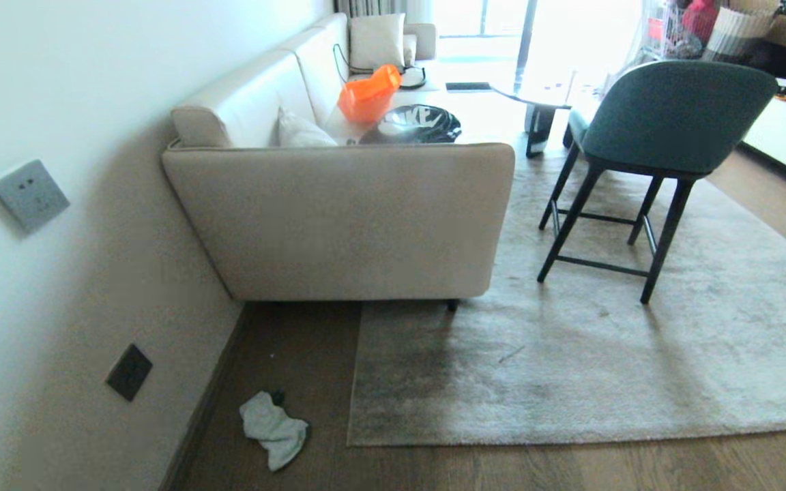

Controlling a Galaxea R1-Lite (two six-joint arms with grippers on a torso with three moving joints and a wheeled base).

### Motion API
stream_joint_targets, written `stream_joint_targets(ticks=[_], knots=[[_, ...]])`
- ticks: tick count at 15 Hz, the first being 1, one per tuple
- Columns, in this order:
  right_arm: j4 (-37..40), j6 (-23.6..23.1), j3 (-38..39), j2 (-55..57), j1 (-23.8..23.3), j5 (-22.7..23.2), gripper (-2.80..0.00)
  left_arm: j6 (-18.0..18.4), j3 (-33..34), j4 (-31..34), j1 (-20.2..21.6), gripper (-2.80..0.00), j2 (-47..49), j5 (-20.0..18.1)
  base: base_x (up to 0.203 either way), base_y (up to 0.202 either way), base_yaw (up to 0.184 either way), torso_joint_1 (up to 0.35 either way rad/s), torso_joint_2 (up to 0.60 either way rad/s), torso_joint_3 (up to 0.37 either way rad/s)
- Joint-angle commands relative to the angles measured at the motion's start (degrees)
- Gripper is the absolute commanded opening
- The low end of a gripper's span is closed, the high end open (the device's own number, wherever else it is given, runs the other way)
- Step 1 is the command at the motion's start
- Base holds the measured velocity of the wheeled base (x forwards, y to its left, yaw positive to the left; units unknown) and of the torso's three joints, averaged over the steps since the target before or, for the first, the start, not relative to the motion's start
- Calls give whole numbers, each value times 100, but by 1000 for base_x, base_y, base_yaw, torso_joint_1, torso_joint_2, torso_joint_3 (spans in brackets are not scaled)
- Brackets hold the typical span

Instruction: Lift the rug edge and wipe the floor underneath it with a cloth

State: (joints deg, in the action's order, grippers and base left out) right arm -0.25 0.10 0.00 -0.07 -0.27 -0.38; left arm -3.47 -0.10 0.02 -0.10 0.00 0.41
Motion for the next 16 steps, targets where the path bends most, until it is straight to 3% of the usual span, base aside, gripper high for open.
stream_joint_targets(ticks=[1,16], knots=[[-2,-1,0,7,0,-5,-280,-13,1,-2,1,-280,0,2,0,0,0,0,4,194],[-2,-1,0,7,0,3,-280,-13,1,6,1,-280,0,20,0,0,0,1,1,15]])
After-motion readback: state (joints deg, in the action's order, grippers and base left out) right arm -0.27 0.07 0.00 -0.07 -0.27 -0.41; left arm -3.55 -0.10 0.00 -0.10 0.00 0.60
